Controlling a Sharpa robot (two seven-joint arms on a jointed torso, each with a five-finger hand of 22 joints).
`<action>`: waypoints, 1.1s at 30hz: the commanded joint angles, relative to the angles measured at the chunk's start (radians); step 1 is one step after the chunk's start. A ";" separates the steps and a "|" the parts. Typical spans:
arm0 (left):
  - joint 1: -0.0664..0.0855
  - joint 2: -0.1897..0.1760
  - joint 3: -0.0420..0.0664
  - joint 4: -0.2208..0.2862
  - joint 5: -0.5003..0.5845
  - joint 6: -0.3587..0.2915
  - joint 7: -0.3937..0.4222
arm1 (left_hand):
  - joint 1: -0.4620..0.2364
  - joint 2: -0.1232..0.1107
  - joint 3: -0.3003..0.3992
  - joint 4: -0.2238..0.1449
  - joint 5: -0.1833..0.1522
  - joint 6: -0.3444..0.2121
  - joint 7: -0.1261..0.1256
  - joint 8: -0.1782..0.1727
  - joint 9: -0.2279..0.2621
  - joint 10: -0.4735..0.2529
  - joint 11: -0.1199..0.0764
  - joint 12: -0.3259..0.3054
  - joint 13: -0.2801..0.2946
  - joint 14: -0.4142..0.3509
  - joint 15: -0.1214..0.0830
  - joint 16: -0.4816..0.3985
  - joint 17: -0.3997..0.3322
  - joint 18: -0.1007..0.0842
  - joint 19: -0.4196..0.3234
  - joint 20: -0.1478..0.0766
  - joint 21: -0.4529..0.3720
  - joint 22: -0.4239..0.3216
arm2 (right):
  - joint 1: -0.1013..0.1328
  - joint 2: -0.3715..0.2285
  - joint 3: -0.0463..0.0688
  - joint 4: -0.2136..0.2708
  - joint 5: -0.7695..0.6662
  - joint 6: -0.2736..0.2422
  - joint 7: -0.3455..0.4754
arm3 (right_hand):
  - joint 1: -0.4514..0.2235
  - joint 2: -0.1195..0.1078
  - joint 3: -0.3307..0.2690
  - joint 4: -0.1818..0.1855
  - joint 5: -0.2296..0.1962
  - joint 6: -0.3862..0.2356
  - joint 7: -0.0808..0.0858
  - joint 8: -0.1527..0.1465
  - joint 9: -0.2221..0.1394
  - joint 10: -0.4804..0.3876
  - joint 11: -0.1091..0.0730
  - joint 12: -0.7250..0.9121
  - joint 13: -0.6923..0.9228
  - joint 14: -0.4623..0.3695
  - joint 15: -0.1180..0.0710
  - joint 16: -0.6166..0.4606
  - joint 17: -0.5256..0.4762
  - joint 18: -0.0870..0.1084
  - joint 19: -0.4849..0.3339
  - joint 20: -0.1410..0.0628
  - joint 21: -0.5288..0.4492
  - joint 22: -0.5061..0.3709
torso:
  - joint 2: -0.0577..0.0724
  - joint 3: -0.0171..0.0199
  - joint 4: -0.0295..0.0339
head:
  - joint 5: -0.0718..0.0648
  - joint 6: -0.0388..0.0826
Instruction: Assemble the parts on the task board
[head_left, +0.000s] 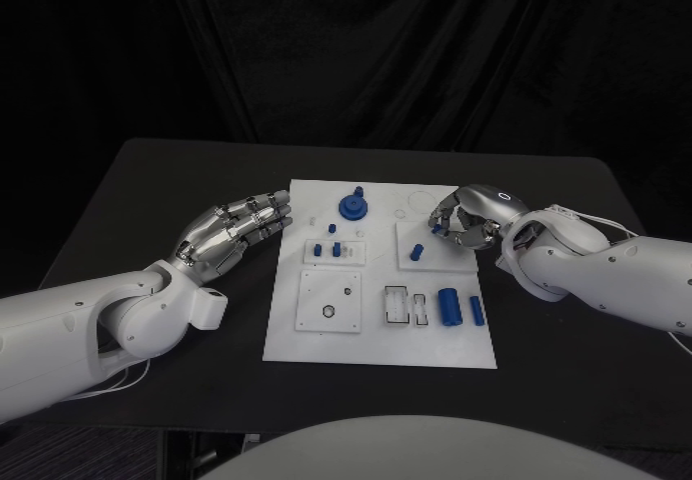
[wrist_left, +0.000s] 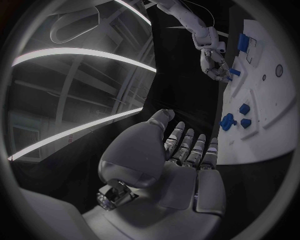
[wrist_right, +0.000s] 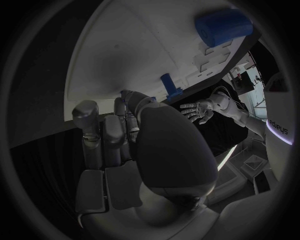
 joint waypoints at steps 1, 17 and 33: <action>-0.002 0.001 0.001 0.001 -0.003 0.011 0.109 | -0.011 0.000 0.007 -0.001 -0.007 0.008 0.019 0.007 0.002 0.004 0.001 0.007 0.001 0.004 0.005 0.008 0.002 -0.002 0.005 0.000 0.006 0.001 | 0.007 -0.005 0.003 0.014 -0.005 -0.056 0.010 | -0.014 0.002 0.006 0.003 -0.009 0.008 -0.003 0.007 0.068 0.009 0.000 -0.010 -0.002 0.002 -0.003 -0.008 -0.002 -0.006 0.002 -0.009 0.004 0.098 | 0.000 -0.0002 0.0009 | 0.000 0.000; -0.002 0.007 0.001 -0.003 -0.003 0.008 0.096 | -0.011 0.000 0.012 -0.002 -0.008 0.010 0.021 0.008 0.002 0.006 0.004 0.009 0.001 0.006 0.005 0.011 0.002 -0.002 0.006 0.000 0.007 0.002 | 0.115 -0.061 0.005 0.142 0.036 0.015 -0.033 | -0.037 -0.006 0.004 0.020 -0.031 -0.005 -0.004 0.007 0.090 0.018 0.002 -0.040 -0.013 -0.005 -0.001 -0.024 -0.025 -0.003 -0.007 -0.008 -0.017 0.092 | 0.000 0.0000 0.0008 | 0.005 0.000; -0.003 0.011 0.001 -0.009 -0.003 0.010 0.088 | -0.011 0.001 0.016 -0.004 -0.009 0.009 0.023 0.008 0.001 0.005 0.006 0.009 0.001 0.006 0.006 0.013 0.002 -0.002 0.007 0.001 0.007 0.003 | 0.122 -0.068 -0.008 0.321 -0.005 0.129 -0.058 | -0.058 -0.008 -0.005 0.039 -0.046 -0.030 -0.002 -0.008 0.095 0.018 0.007 -0.059 -0.017 -0.002 0.004 -0.025 -0.023 -0.003 -0.009 -0.004 -0.025 0.090 | 0.001 -0.0006 0.0007 | 0.042 0.000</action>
